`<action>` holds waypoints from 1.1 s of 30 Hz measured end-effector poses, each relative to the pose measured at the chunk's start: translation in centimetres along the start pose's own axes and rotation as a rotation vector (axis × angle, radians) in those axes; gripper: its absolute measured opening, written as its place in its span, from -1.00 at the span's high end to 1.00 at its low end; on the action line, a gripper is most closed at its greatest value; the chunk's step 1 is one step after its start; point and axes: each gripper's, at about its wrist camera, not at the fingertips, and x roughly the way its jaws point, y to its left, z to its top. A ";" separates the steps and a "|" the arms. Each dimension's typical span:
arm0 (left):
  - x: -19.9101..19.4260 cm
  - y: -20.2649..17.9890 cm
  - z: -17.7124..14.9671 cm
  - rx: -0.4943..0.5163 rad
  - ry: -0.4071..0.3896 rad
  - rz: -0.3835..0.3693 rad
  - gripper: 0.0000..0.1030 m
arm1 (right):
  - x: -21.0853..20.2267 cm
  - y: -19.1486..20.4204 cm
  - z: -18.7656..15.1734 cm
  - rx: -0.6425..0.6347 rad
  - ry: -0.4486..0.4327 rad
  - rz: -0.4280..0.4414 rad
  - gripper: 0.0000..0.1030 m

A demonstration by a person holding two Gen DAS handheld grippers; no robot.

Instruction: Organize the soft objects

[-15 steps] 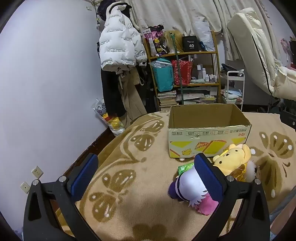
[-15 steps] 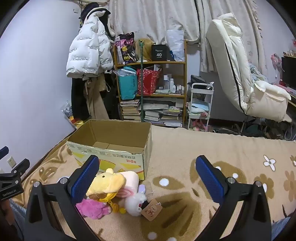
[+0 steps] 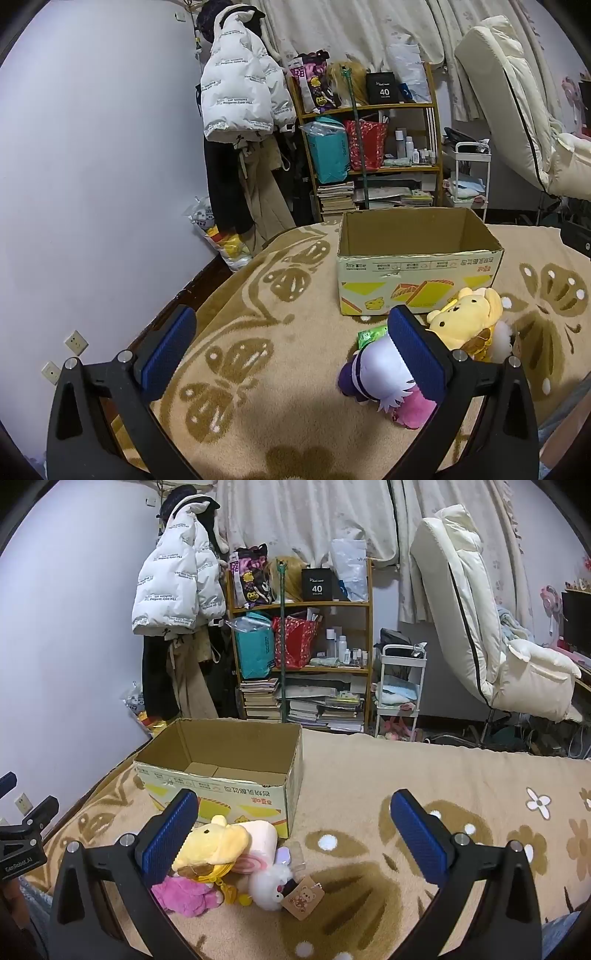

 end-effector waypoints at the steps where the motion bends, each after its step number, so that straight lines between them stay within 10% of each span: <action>1: -0.2 -0.1 0.1 -0.001 0.000 0.001 -0.99 | 0.0 0.0 0.0 0.000 0.000 0.000 -1.00; 33: -0.3 0.3 0.3 -0.004 -0.003 0.000 -0.99 | 0.0 0.2 -0.1 -0.002 0.007 0.000 -1.00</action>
